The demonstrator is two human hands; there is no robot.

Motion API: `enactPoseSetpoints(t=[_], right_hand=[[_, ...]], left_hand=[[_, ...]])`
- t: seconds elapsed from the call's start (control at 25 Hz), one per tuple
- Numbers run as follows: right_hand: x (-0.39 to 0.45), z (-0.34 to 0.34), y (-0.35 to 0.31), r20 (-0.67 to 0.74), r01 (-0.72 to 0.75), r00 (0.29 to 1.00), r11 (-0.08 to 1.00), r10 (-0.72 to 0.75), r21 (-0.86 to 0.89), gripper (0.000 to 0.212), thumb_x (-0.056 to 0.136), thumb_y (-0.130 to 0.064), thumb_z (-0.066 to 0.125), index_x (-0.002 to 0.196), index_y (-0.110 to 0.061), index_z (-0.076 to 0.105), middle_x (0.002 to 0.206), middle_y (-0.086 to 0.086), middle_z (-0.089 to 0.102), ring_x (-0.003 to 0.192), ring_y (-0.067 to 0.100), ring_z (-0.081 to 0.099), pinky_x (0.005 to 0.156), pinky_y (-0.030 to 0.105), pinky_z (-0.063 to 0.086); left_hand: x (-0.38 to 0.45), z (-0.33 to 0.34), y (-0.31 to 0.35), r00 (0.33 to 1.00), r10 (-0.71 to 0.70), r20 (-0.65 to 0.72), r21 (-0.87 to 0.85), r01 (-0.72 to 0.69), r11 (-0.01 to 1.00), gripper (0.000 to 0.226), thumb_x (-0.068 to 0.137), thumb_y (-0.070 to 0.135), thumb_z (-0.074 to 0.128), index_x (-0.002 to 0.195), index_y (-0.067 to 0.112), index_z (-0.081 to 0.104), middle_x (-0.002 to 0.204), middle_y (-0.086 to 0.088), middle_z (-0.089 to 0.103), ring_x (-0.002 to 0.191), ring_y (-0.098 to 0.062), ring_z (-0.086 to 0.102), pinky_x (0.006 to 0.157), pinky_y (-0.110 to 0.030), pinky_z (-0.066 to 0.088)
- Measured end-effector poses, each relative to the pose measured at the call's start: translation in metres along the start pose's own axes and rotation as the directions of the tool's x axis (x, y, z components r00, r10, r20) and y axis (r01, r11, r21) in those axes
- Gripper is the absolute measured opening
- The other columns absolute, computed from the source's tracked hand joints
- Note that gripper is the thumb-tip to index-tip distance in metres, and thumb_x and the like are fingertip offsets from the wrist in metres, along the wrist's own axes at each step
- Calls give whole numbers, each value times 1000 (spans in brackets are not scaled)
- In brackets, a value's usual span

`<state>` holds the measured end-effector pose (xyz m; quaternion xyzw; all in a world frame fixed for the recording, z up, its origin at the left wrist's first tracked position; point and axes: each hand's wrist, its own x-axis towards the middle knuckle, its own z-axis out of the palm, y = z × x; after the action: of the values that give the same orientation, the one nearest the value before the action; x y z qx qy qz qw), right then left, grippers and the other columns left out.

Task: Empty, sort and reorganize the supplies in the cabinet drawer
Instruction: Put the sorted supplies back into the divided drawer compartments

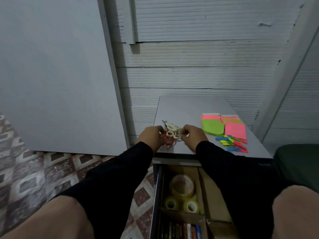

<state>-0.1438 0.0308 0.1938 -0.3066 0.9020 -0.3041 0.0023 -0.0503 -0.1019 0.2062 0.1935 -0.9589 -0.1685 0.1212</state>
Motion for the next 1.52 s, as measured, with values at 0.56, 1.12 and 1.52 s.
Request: enactPoseSetpoints(t=[0.56,1.12,1.52], right_hand=[[20,23,14,147,-244,969,867,199,434,21,83,5,54,72,-13,56,79,15,57,71,25,52,60,32,45],[12,13,45,84,-154,988,909,132,387,28,80,-7,69,63,-21,53,61,-7,50,63,14,50,75,34,52],[-3,-3,52,-13,-127,988,866,152,485,15,83,4,62,75,-8,57,74,3,57,57,6,46,40,4,36]], left_hand=[[65,42,10,989,49,143,204,-78,976,42,88,19,56,130,21,52,143,-11,34,115,-29,55,99,-43,45],[96,54,38,993,-9,121,266,-24,964,27,94,15,48,116,7,62,125,-14,55,112,-28,55,93,-35,45],[73,30,28,997,72,-11,43,-71,997,20,92,7,52,108,10,63,120,-13,51,106,-28,54,83,-27,40]])
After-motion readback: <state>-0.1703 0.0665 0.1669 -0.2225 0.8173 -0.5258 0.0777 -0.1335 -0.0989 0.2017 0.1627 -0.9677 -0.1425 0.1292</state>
